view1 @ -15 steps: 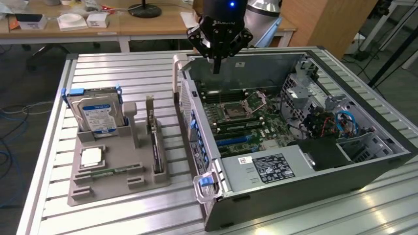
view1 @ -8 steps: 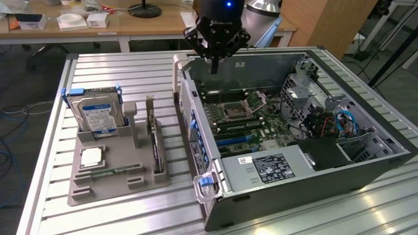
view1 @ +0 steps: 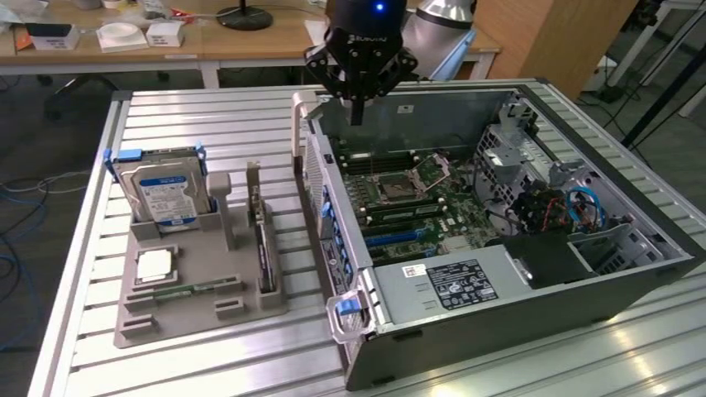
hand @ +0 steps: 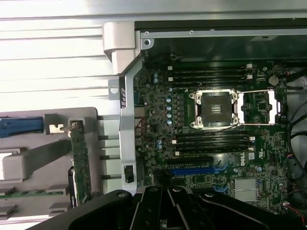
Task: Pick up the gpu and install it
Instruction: 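Reach for the gpu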
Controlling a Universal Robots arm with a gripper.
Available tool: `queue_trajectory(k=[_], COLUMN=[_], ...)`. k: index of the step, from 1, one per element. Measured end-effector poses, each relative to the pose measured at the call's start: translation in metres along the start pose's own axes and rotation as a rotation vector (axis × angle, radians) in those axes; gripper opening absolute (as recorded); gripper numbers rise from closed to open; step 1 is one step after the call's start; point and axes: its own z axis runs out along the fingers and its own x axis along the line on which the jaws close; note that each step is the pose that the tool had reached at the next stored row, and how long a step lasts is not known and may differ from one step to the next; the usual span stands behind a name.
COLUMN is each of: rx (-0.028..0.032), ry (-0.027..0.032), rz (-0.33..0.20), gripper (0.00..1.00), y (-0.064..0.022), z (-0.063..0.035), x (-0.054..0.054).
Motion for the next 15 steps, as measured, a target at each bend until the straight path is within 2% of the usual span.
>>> queue_trajectory(k=[15], rx=[-0.0001], ry=[-0.0001], rz=[0.000], gripper=[0.11], y=[-0.0010], z=[0.0000], x=[0.013])
